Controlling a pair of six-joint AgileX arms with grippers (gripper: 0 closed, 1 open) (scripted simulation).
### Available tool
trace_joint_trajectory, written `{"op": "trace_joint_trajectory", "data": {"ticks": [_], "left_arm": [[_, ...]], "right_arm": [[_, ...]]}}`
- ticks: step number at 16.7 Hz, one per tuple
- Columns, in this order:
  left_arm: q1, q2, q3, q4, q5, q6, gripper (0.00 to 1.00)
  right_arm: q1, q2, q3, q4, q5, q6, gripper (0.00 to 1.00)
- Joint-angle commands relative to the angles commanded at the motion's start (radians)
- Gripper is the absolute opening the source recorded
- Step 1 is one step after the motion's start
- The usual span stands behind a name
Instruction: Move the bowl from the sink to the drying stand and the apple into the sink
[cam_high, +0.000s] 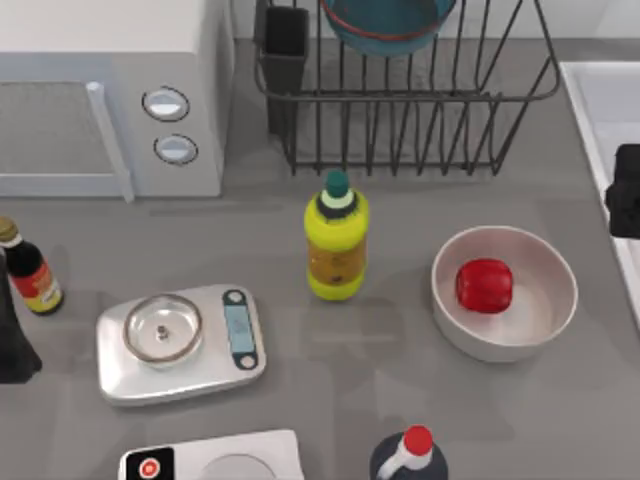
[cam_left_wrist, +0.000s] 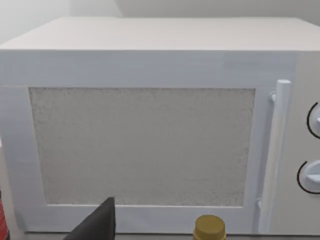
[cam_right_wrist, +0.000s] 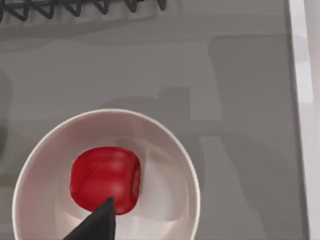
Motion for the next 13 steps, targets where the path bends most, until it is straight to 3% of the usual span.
{"op": "trace_joint_trajectory", "data": {"ticks": [7,13], "left_arm": [[0.000,0.000,0.000,0.000,0.000,0.000,1.00],[0.000,0.000,0.000,0.000,0.000,0.000,1.00]], "right_arm": [[0.155,0.619,0.485,-0.358,-0.012,0.140,1.00],[0.222,0.880,0.700,-0.512,-0.013,0.197,1.00]]}}
